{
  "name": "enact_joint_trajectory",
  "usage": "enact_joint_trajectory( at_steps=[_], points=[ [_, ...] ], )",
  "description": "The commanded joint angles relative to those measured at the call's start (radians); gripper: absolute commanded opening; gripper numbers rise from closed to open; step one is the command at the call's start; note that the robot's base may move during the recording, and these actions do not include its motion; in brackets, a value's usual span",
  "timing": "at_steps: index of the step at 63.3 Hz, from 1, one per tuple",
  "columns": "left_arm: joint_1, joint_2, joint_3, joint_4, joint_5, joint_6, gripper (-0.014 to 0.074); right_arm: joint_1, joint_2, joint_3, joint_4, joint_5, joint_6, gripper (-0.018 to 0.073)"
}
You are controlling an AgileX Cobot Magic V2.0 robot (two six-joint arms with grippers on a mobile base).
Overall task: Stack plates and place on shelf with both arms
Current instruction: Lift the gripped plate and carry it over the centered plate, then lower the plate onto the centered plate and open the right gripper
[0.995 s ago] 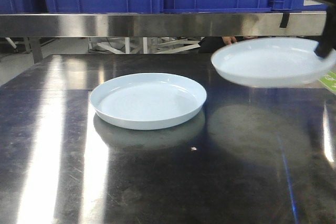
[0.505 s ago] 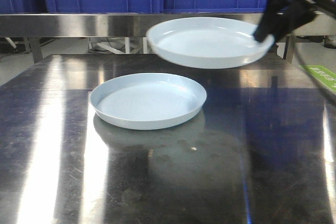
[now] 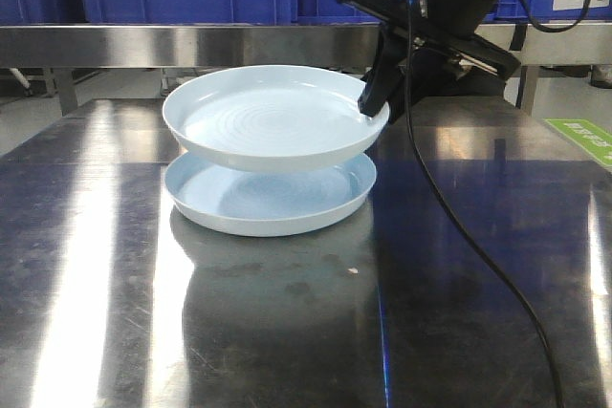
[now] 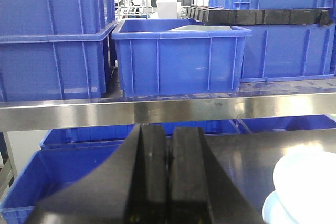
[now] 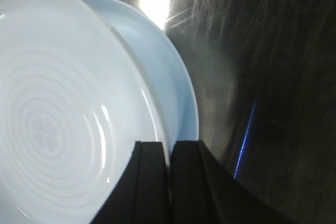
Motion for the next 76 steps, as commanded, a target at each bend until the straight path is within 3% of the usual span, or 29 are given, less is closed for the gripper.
enact_joint_trajectory(
  at_steps=[1, 14, 76],
  points=[
    [0.0, 0.008, -0.03, -0.003, -0.083, -0.004, 0.008, 0.007, -0.043, -0.031, -0.015, -0.036, 0.02, 0.0057],
    [0.0, 0.008, -0.03, -0.003, -0.083, -0.004, 0.008, 0.023, -0.033, -0.031, -0.081, -0.043, 0.048, 0.0057],
    [0.0, 0.008, -0.029, -0.003, -0.083, -0.004, 0.008, 0.057, 0.0, -0.031, -0.08, -0.077, 0.053, 0.006]
  ],
)
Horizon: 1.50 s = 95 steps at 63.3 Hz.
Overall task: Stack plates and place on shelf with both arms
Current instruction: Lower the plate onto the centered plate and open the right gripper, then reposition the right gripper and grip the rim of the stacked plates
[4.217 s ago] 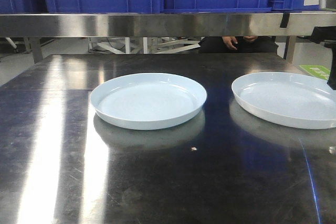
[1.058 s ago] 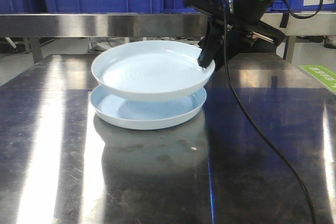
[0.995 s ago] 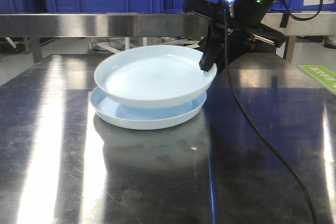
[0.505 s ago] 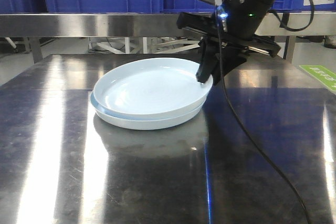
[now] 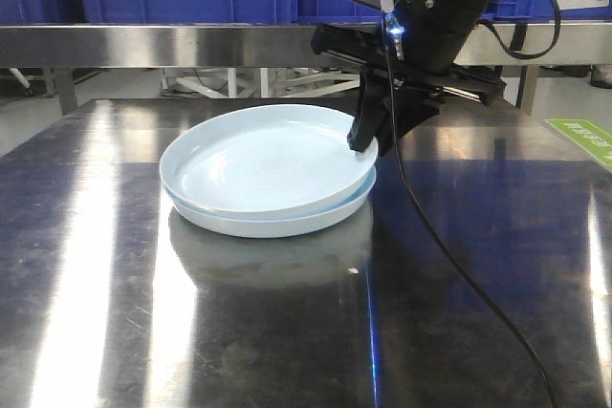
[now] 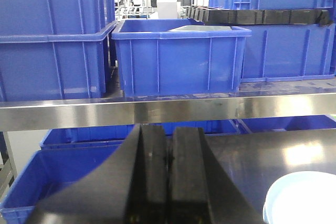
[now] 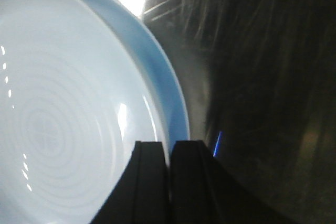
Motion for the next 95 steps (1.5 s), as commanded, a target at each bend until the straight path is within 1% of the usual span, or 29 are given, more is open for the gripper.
enact_joint_trajectory(
  at_steps=[1, 12, 16, 19, 31, 35, 39, 58, 70, 85, 95],
  points=[
    [0.0, 0.008, -0.029, -0.003, -0.083, -0.004, 0.008, -0.001, -0.057, -0.031, 0.021, -0.03, -0.003, 0.006],
    [0.0, 0.008, -0.029, -0.003, -0.083, -0.004, 0.008, -0.001, -0.057, -0.031, 0.021, -0.028, -0.003, 0.006],
    [0.0, 0.008, -0.029, -0.003, -0.083, -0.004, 0.008, -0.001, -0.057, -0.031, 0.021, -0.025, -0.003, 0.0072],
    [0.0, 0.008, -0.029, -0.003, -0.083, -0.004, 0.008, -0.001, -0.057, -0.031, 0.021, -0.024, -0.003, 0.0104],
    [0.0, 0.008, -0.029, -0.003, -0.083, -0.004, 0.008, -0.001, -0.058, -0.031, 0.019, -0.023, -0.003, 0.0352],
    [0.0, 0.008, -0.029, -0.003, -0.083, -0.004, 0.008, -0.001, -0.058, -0.031, 0.019, -0.023, -0.004, 0.04],
    [0.0, 0.008, -0.029, -0.003, -0.083, -0.004, 0.008, -0.001, -0.058, -0.031, 0.019, -0.022, -0.004, 0.0428],
    [0.0, 0.008, -0.029, -0.003, -0.083, -0.004, 0.008, 0.001, -0.058, -0.031, -0.024, -0.013, -0.002, 0.0438],
    [0.0, 0.008, -0.029, -0.003, -0.083, -0.004, 0.008, 0.01, -0.058, -0.031, -0.057, -0.015, 0.04, 0.0438],
    [0.0, 0.008, -0.029, -0.003, -0.083, -0.004, 0.008, 0.014, -0.058, -0.031, -0.059, -0.011, 0.048, 0.0436],
    [0.0, 0.008, -0.029, -0.003, -0.083, -0.004, 0.008, 0.014, -0.058, -0.031, -0.059, 0.003, 0.099, 0.0435]
  ],
)
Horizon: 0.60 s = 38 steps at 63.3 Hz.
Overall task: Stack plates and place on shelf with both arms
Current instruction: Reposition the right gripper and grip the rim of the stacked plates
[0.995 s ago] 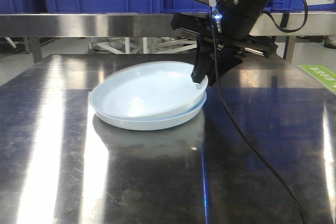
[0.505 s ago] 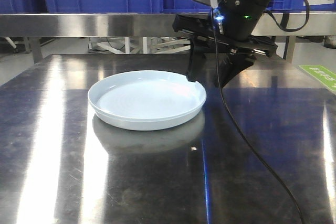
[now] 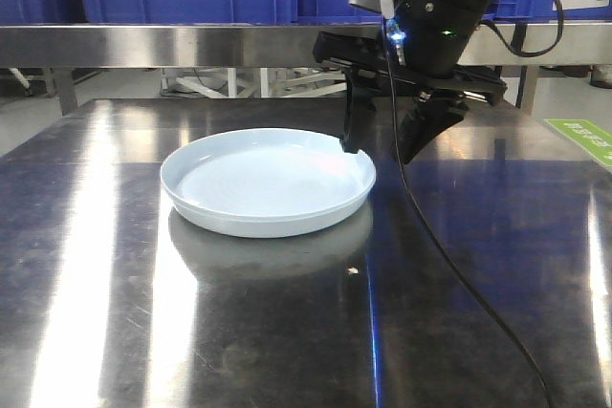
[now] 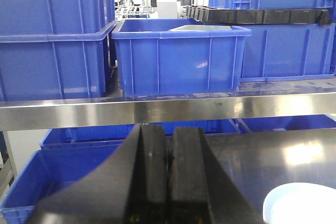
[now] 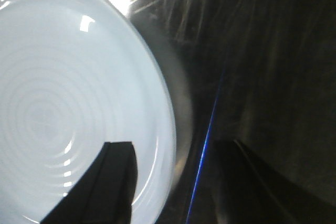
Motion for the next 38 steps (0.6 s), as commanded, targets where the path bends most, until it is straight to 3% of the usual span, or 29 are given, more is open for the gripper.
enact_joint_trajectory(
  at_steps=[1, 15, 38],
  points=[
    [0.0, 0.008, -0.029, -0.003, -0.083, -0.004, 0.008, 0.002, -0.058, -0.031, 0.006, -0.008, 0.033, 0.0435],
    [0.0, 0.008, -0.029, -0.003, -0.083, -0.004, 0.008, 0.002, -0.043, -0.031, 0.006, 0.023, 0.093, 0.0435],
    [0.0, 0.008, -0.029, -0.003, -0.083, -0.004, 0.008, 0.014, -0.04, -0.031, 0.011, 0.018, 0.099, 0.0435]
  ],
)
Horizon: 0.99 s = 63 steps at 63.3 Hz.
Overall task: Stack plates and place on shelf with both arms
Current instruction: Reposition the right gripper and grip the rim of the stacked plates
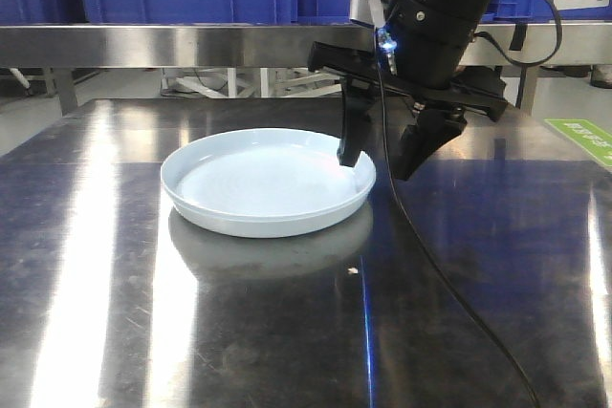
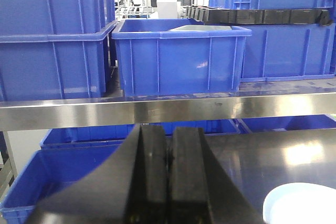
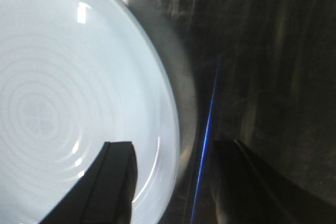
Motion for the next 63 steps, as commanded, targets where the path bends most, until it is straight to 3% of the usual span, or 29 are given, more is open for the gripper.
enact_joint_trajectory(
  at_steps=[1, 63],
  points=[
    [0.0, 0.008, -0.029, -0.003, -0.083, -0.004, 0.008, 0.0, -0.057, -0.031, 0.014, -0.02, 0.003, 0.0435],
    [0.0, 0.008, -0.029, -0.003, -0.083, -0.004, 0.008, 0.023, -0.022, -0.031, 0.023, -0.041, 0.038, 0.0435]
  ],
)
